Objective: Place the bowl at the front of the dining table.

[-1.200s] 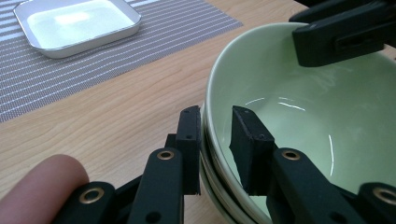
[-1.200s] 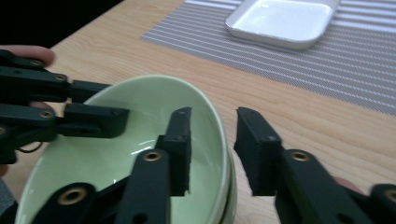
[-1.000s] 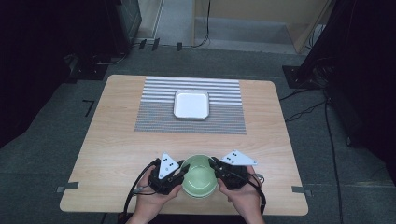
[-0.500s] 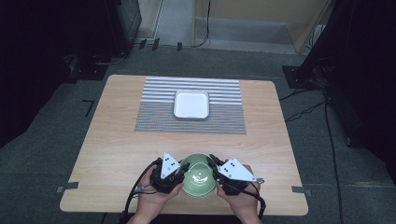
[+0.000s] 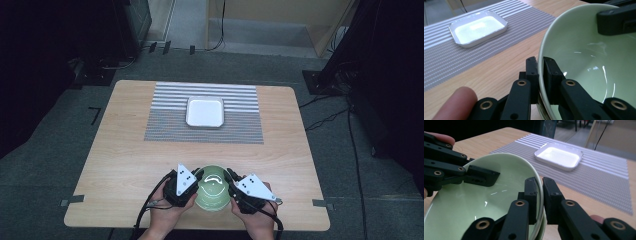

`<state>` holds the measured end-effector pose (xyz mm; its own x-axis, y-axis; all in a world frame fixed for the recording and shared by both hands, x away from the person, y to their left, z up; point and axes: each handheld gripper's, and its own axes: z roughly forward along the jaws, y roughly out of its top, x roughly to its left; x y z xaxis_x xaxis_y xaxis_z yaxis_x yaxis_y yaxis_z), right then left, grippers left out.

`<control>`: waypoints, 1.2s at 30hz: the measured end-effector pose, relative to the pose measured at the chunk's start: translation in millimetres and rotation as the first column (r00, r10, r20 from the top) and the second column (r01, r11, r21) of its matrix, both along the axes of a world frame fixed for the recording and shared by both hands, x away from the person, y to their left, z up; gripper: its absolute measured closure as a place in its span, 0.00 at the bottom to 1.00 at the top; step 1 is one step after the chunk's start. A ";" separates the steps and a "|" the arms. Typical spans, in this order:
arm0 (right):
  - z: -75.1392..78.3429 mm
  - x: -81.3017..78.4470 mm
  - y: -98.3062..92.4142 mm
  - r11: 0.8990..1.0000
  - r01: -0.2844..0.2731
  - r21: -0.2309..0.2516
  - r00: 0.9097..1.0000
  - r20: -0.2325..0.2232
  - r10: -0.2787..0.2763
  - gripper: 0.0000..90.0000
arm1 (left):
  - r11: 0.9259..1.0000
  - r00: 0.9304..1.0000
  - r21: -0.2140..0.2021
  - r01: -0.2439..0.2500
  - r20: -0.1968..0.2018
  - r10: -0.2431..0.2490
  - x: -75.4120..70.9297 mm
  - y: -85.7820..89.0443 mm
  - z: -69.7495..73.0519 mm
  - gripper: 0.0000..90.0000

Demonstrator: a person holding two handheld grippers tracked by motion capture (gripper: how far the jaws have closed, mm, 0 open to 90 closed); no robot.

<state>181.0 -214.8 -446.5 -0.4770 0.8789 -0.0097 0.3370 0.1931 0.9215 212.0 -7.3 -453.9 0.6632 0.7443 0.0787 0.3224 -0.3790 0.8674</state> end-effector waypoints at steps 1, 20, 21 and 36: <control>-0.7 0.9 0.5 1.000 -0.002 0.003 1.000 -0.017 0.002 0.84 | 1.000 1.000 0.001 -0.001 0.005 0.001 -0.4 -0.5 0.0 0.93; 3.1 -15.0 11.8 0.996 0.087 -0.029 0.981 0.175 -0.081 0.93 | 0.998 0.995 -0.055 -0.016 0.098 0.021 -9.7 4.4 14.4 0.94; 3.6 -16.1 12.8 0.996 0.091 -0.023 0.979 0.182 -0.086 0.94 | 0.998 0.994 -0.067 -0.014 0.109 0.021 -10.9 5.9 16.7 0.95; -2.6 -8.2 11.0 0.980 0.128 0.151 0.991 0.008 -0.130 0.93 | 0.997 0.962 -0.073 -0.031 0.270 0.050 -27.6 5.6 19.3 0.94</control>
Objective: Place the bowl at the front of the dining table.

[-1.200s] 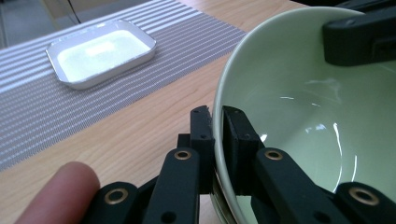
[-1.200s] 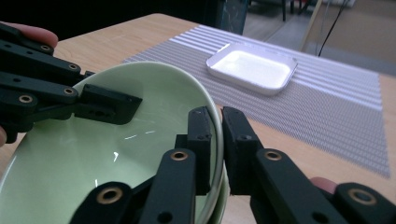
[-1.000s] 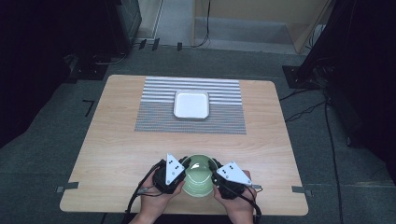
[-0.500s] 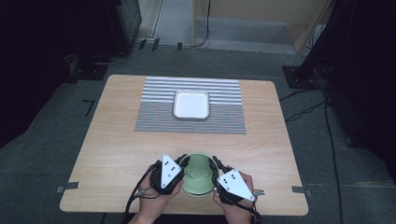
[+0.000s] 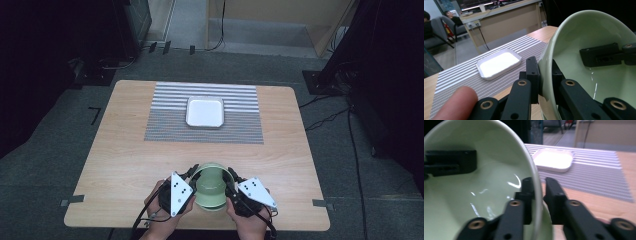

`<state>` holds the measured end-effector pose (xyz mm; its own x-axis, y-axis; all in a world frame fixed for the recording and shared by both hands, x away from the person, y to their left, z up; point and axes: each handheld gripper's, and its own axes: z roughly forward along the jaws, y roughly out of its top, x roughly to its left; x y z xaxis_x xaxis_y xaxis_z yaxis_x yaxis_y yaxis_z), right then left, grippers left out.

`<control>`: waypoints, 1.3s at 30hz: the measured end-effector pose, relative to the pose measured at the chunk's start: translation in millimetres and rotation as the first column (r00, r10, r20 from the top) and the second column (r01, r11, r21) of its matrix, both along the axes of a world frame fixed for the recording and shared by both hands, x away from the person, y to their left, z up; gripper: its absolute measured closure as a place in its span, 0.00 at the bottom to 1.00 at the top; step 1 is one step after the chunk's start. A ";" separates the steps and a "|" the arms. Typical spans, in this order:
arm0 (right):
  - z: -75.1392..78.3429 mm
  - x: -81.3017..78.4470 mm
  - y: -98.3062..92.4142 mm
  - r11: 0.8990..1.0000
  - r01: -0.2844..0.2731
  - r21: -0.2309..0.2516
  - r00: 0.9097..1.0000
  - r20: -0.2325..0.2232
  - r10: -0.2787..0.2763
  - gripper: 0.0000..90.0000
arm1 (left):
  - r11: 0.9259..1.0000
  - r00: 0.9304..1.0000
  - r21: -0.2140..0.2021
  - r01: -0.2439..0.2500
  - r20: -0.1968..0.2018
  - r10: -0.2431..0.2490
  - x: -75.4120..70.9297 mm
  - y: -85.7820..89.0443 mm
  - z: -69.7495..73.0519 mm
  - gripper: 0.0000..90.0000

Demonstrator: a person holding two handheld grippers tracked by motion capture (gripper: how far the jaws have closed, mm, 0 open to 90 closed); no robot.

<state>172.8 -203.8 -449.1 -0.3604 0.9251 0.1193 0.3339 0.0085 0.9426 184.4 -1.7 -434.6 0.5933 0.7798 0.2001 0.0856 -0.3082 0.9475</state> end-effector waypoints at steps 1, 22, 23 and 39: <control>0.0 0.7 1.1 1.000 -0.001 0.005 1.000 -0.008 0.001 0.93 | 1.000 1.000 -0.004 -0.005 -0.006 0.005 0.3 1.2 -1.4 0.94; 12.9 9.4 6.8 0.998 -0.006 -0.068 0.995 0.102 0.013 0.93 | 0.970 0.973 -0.240 0.035 -0.214 -0.088 16.1 46.7 21.5 0.12; 13.2 10.4 6.0 0.998 -0.005 -0.067 0.995 0.101 0.012 0.93 | 0.970 0.974 -0.243 0.032 -0.212 -0.085 16.5 48.9 22.0 0.10; 15.4 14.7 -3.4 0.999 -0.005 -0.036 0.996 0.086 0.008 0.93 | 0.951 0.954 -0.268 -0.156 -0.291 0.074 43.3 115.6 19.8 0.03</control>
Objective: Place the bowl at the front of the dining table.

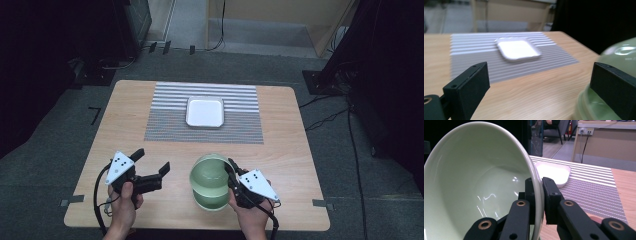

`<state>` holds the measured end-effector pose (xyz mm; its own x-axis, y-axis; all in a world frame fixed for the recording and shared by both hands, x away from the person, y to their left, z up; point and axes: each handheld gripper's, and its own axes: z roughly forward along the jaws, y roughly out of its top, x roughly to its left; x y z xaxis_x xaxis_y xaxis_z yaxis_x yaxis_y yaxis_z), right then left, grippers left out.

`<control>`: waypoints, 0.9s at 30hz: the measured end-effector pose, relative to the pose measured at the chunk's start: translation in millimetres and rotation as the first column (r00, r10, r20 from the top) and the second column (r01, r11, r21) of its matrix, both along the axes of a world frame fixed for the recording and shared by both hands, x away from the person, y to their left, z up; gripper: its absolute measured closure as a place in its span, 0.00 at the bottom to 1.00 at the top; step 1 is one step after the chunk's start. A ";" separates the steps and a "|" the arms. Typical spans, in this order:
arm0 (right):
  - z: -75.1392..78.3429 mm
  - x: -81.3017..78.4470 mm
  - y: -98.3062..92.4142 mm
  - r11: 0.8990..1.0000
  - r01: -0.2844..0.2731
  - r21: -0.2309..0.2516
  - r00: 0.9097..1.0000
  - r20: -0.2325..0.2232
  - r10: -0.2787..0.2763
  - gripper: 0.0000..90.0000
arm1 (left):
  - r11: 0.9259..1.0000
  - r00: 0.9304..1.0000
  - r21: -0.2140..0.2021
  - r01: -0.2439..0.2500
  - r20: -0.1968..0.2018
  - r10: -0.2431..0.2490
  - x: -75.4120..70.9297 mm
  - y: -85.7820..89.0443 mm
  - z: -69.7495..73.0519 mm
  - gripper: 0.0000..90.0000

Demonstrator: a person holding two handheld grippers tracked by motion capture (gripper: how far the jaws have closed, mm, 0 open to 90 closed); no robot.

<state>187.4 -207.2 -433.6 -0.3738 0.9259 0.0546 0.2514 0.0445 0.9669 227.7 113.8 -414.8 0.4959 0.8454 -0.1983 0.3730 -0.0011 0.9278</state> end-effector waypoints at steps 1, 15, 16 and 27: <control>-0.1 0.1 0.3 1.000 -0.001 -0.001 1.000 0.001 0.001 0.93 | 1.000 1.000 0.010 -0.017 -0.010 0.017 1.2 3.0 -1.6 0.03; -0.1 3.1 -0.8 0.999 -0.035 0.010 0.999 -0.013 0.035 0.93 | 0.970 0.979 0.178 -0.164 -0.092 0.182 19.7 48.8 -49.3 0.03; 0.0 3.1 -1.0 0.999 -0.035 0.014 0.999 -0.014 0.035 0.93 | 0.967 0.976 0.186 -0.174 -0.098 0.195 20.1 53.2 -52.5 0.03; 1.2 3.5 -3.7 0.999 -0.039 0.031 0.999 -0.008 0.040 0.93 | 0.932 0.944 0.304 -0.197 -0.198 0.264 33.4 86.5 -91.0 0.03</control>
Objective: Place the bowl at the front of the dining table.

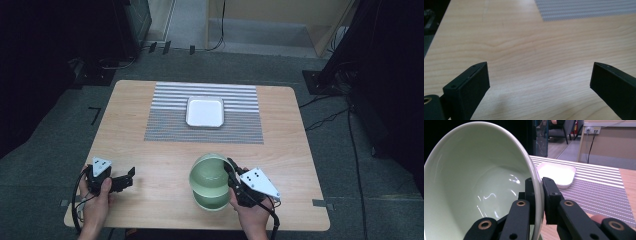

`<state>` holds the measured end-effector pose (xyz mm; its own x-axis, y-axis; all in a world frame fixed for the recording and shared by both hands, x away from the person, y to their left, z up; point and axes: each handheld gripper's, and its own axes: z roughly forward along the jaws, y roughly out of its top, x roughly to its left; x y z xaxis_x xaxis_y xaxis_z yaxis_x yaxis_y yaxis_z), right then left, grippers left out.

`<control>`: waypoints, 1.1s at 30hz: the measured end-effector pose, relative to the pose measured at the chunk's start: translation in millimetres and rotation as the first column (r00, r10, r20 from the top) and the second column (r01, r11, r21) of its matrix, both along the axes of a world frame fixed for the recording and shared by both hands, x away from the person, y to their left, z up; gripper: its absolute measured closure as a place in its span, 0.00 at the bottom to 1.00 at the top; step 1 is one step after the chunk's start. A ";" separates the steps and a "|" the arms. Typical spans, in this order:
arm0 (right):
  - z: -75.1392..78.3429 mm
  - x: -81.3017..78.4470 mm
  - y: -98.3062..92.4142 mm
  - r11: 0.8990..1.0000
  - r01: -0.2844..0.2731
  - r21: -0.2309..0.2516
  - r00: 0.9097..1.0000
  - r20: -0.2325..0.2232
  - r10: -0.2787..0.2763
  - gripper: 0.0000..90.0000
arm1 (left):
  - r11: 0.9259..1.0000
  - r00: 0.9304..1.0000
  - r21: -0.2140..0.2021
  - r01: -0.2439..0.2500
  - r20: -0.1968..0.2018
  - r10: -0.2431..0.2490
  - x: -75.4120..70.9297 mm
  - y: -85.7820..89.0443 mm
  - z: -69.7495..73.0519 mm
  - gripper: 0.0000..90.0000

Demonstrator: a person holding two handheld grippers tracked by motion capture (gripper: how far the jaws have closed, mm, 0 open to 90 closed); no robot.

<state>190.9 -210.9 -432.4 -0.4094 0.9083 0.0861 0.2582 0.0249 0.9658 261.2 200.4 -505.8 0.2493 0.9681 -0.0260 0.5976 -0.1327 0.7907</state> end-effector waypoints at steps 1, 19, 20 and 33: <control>0.2 0.3 -0.4 1.000 -0.001 0.000 1.000 -0.001 0.001 0.93 | 1.000 1.000 0.012 0.001 -0.015 -0.001 1.4 0.1 -3.3 0.03; 8.5 6.5 -7.6 1.000 0.016 0.023 1.000 -0.009 -0.016 0.93 | 0.998 0.994 0.056 0.004 -0.108 0.002 8.1 -2.5 -13.2 0.03; 8.9 7.1 -8.1 1.000 0.017 0.023 1.000 -0.010 -0.017 0.93 | 0.998 0.994 0.056 0.004 -0.108 0.002 8.1 -2.5 -13.2 0.03; 22.6 27.5 -10.4 0.997 0.033 0.069 0.999 -0.011 -0.032 0.94 | 0.999 0.994 0.054 0.002 -0.107 0.003 8.1 -2.6 -13.2 0.03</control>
<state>218.4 -221.3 -409.9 -0.3787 0.9127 0.1534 0.2675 -0.0508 0.9622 269.2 197.7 -519.0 0.2475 0.9689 0.0002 0.6785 -0.1734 0.7138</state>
